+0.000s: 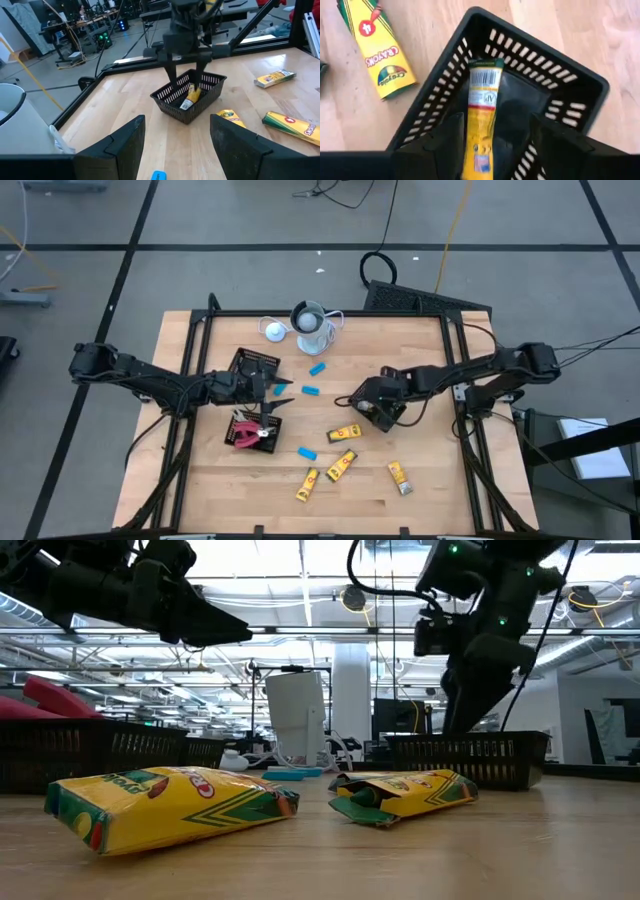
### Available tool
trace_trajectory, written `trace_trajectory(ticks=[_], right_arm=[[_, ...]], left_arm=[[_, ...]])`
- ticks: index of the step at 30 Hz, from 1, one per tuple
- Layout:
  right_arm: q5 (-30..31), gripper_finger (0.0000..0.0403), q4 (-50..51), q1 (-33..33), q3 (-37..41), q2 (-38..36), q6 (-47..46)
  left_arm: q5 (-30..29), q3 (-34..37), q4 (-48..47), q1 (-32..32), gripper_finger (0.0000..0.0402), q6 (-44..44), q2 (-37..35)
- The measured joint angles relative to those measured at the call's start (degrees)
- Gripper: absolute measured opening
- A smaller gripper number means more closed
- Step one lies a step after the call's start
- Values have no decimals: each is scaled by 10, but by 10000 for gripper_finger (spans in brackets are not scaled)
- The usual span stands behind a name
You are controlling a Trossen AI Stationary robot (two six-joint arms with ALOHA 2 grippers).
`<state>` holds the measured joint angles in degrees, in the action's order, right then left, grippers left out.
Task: Pick & Place School Supplies
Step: Put the yellow crayon box into the bottom right black bin
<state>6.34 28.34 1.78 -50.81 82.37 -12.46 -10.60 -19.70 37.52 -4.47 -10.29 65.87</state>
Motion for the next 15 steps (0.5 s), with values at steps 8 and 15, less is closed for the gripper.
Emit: trace_trajectory(ticks=[8, 15], right_arm=[[13, 197, 160, 96, -63, -30, -123], [11, 196, 222, 248, -99, -32, -338]], left_arm=[[0, 0, -5, 0, 227, 0, 0], [1, 0, -5, 0, 227, 0, 0]])
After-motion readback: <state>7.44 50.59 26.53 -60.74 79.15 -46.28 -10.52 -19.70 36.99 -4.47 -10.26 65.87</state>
